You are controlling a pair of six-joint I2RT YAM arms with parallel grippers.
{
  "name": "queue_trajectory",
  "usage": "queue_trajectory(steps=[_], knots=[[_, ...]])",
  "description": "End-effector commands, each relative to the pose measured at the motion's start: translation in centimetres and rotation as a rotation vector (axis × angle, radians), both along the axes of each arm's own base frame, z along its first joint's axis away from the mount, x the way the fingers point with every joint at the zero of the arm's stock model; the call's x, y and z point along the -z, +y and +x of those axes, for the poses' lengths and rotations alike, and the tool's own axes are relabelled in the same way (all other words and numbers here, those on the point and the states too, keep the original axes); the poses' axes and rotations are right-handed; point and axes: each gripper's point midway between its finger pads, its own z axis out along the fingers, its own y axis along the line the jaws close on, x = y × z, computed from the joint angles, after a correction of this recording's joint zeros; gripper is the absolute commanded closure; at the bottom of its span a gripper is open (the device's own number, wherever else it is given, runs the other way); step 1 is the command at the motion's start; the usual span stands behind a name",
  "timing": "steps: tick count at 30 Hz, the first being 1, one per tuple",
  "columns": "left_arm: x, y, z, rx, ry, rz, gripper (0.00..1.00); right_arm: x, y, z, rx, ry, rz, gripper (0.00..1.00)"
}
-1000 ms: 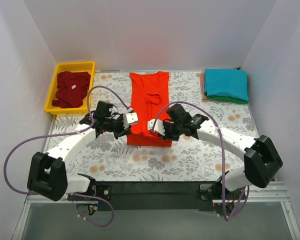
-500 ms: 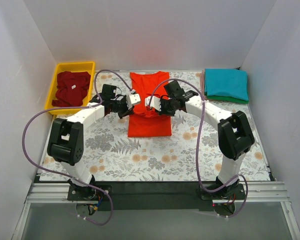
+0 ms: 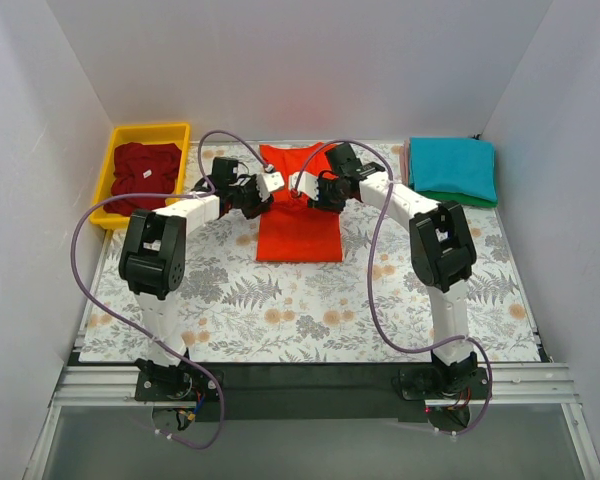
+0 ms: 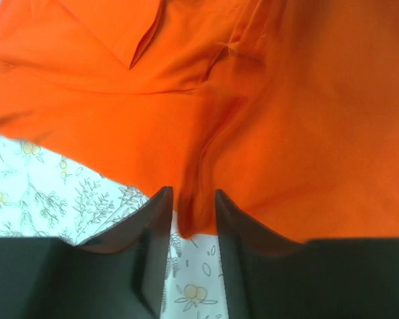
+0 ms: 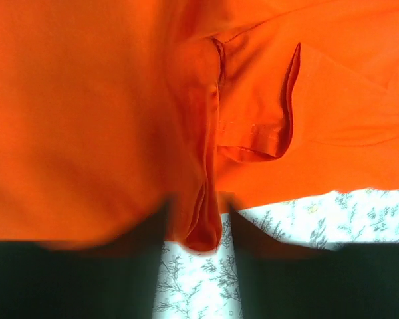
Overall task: Fold and stack the t-shirts
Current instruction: Fold the tshirt
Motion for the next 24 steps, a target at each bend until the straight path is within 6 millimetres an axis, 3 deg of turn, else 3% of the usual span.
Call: queue_trajectory(steps=[1, 2, 3, 6, 7, 8, 9, 10, 11, 12, 13, 14, 16, 17, 18, 20, 24], knots=[[-3.4, 0.1, 3.3, -0.066, -0.134, -0.029, 0.66, -1.7, 0.1, 1.8, 0.019, -0.064, -0.003, 0.38], [-3.5, 0.3, 3.5, -0.089, -0.127, -0.037, 0.62, -1.9, -0.1, 2.0, 0.040, -0.067, 0.002, 0.19], [-3.7, 0.5, 3.6, -0.102, -0.130, -0.033, 0.56, -2.9, -0.2, 2.3, 0.055, -0.087, 0.008, 0.15], [-5.4, 1.0, 3.1, -0.130, -0.141, -0.063, 0.53, -4.4, -0.9, 2.0, 0.085, -0.091, 0.032, 0.16], [-5.2, 1.2, 2.2, -0.135, -0.124, -0.068, 0.53, -5.4, -1.3, 1.5, 0.088, -0.101, 0.044, 0.16], [-6.7, 1.3, 1.5, -0.136, -0.136, -0.085, 0.53, -5.8, -1.5, 1.0, 0.090, -0.098, 0.052, 0.18], [-7.1, 1.4, 0.6, -0.134, -0.132, -0.093, 0.53, -7.5, -1.5, 0.2, 0.084, -0.106, 0.084, 0.20], [-5.9, 1.4, -1.3, -0.118, -0.079, -0.094, 0.53, -7.5, -1.8, -0.7, 0.080, -0.091, 0.089, 0.22], [-7.4, 1.4, -2.5, -0.102, -0.094, -0.112, 0.54, -6.3, -2.2, -2.3, 0.073, -0.048, 0.078, 0.25], [-7.1, 1.3, -3.8, -0.079, -0.073, -0.113, 0.54, -7.1, -2.2, -3.6, 0.059, -0.034, 0.103, 0.30], [-5.4, 1.2, -6.3, -0.046, 0.007, -0.116, 0.55, -6.5, -2.1, -5.1, 0.046, 0.004, 0.095, 0.33], [-5.1, 1.2, -7.6, -0.034, 0.032, -0.121, 0.55, -5.0, -2.3, -6.9, 0.029, 0.058, 0.080, 0.36], [-5.6, 1.1, -9.6, -0.021, 0.038, -0.137, 0.55, -4.2, -2.4, -9.0, 0.011, 0.087, 0.069, 0.43], [-3.9, 1.3, -11.2, -0.014, 0.077, -0.123, 0.55, -3.4, -2.1, -10.2, -0.005, 0.107, 0.056, 0.44], [-4.0, 1.1, -11.9, -0.001, 0.068, -0.119, 0.55, -2.2, -2.3, -11.4, -0.012, 0.138, 0.040, 0.46], [-2.2, 1.3, -13.3, 0.017, 0.070, -0.074, 0.55, -0.9, -1.8, -12.8, -0.026, 0.173, 0.024, 0.48], [-1.0, 1.1, -14.0, 0.034, 0.055, -0.045, 0.54, 1.7, -1.8, -13.5, -0.021, 0.196, 0.002, 0.49]])
